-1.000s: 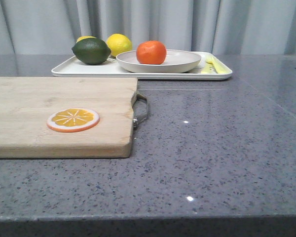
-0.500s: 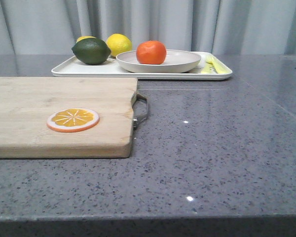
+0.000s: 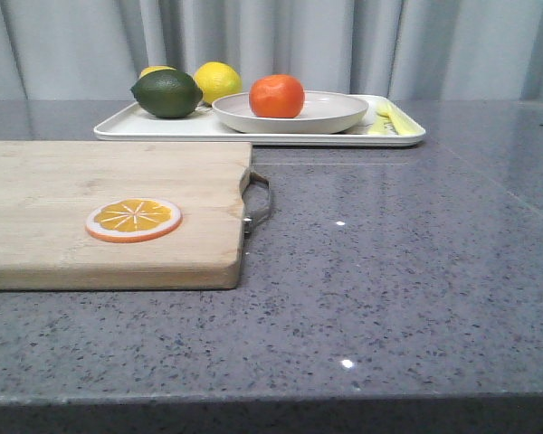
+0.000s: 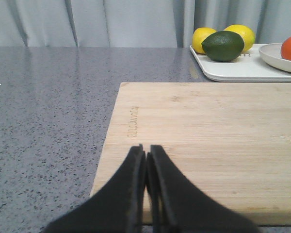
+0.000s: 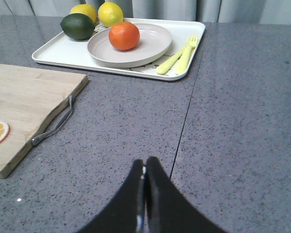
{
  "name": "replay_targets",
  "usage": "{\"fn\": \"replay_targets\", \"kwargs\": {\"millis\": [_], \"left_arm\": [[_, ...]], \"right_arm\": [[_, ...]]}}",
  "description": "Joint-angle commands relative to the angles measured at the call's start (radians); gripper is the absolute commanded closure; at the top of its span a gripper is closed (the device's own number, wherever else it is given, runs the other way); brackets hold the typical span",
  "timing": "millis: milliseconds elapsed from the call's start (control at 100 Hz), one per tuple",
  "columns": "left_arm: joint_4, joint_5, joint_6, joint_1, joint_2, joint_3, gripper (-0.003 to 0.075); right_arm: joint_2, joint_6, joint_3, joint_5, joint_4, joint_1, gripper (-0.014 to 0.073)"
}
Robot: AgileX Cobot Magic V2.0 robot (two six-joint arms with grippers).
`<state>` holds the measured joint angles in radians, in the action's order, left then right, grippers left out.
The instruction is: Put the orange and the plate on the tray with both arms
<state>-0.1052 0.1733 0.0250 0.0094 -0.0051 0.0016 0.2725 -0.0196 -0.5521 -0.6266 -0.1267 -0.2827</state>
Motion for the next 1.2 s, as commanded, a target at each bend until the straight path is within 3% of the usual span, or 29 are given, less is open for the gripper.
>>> {"fn": "replay_targets", "kwargs": {"millis": [0, 260, 400, 620, 710, 990, 1190], "left_arm": [[-0.008, -0.071, -0.009, 0.002, -0.033, 0.007, 0.074], [-0.008, -0.071, -0.009, 0.002, -0.033, 0.007, 0.074], [-0.008, -0.071, -0.009, 0.002, -0.033, 0.007, 0.074], [-0.008, -0.071, -0.009, 0.002, -0.033, 0.007, 0.074], [-0.008, -0.071, -0.009, 0.002, -0.033, 0.007, 0.074], [-0.008, -0.071, -0.009, 0.002, -0.033, 0.007, 0.074], [-0.008, -0.071, -0.009, 0.002, -0.033, 0.007, 0.074]], "right_arm": [[0.007, 0.011, 0.004, 0.149, 0.046, 0.014, 0.066], [0.006, 0.011, 0.194, 0.518, 0.051, 0.123, 0.066], [-0.032, -0.022, 0.255, 0.564, 0.11, 0.168, 0.066], [-0.1, -0.222, 0.371, 0.709, 0.277, 0.233, 0.066], [-0.136, -0.225, 0.425, 0.773, 0.297, 0.251, 0.066], [-0.27, -0.224, 0.56, 0.792, 0.297, 0.263, 0.066], [-0.295, -0.223, 0.558, 0.685, 0.297, 0.263, 0.066]]}}
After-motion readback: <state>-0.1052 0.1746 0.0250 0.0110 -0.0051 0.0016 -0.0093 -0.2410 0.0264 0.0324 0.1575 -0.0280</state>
